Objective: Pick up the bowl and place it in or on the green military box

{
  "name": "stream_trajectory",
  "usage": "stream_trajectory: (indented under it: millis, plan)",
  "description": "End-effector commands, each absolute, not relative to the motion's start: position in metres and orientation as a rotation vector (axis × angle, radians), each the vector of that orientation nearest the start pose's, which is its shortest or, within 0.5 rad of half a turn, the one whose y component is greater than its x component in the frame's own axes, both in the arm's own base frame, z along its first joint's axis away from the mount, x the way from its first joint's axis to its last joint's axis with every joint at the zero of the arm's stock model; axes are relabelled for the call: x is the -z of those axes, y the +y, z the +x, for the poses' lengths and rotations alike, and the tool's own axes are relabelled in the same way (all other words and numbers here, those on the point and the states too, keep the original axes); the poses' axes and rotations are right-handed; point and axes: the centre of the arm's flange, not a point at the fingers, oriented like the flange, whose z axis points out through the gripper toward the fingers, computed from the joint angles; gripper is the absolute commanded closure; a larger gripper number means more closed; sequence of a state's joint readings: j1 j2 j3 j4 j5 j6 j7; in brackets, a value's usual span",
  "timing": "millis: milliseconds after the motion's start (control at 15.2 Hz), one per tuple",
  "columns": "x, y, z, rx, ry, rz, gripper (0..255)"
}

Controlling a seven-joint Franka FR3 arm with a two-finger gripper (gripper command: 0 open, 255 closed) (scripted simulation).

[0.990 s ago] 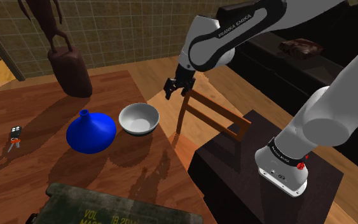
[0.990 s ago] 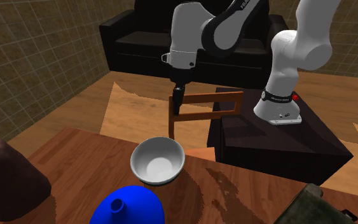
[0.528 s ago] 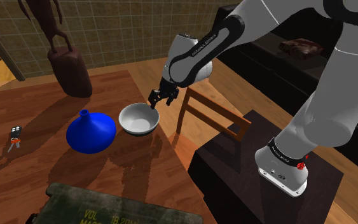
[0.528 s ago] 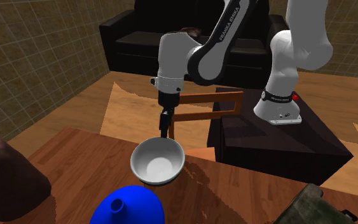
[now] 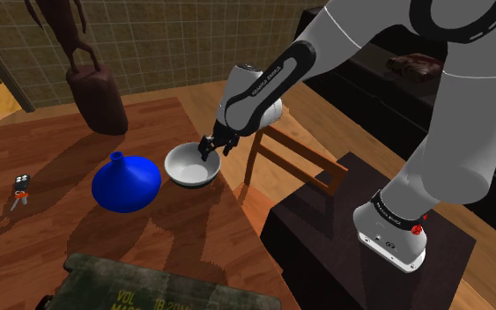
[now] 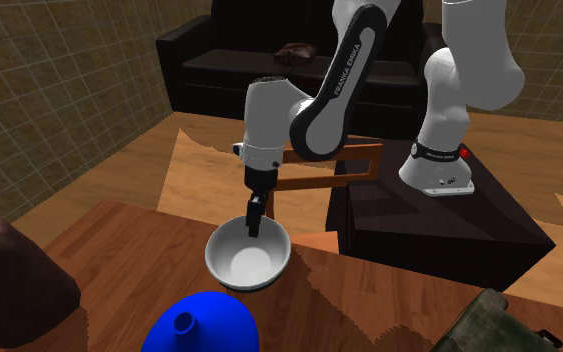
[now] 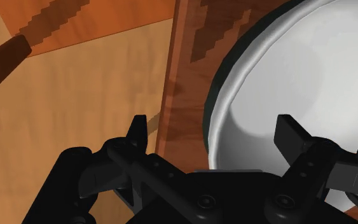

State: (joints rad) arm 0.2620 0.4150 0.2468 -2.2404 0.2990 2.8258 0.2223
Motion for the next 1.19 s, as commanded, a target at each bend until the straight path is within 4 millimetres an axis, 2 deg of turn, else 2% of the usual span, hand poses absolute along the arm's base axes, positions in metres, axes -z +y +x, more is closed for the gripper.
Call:
stream_trajectory:
  millis: [0, 462, 528, 1122]
  plan:
    - [-0.1964, 0.2633, 0.4951, 0.118, 0.028, -2.879, 0]
    - [-0.1964, 0.2632, 0.4951, 0.118, 0.028, -2.879, 0]
    - [-0.1964, 0.2632, 0.4951, 0.118, 0.028, -2.879, 255]
    - [-0.1964, 0.2633, 0.4951, 0.118, 0.028, -2.879, 255]
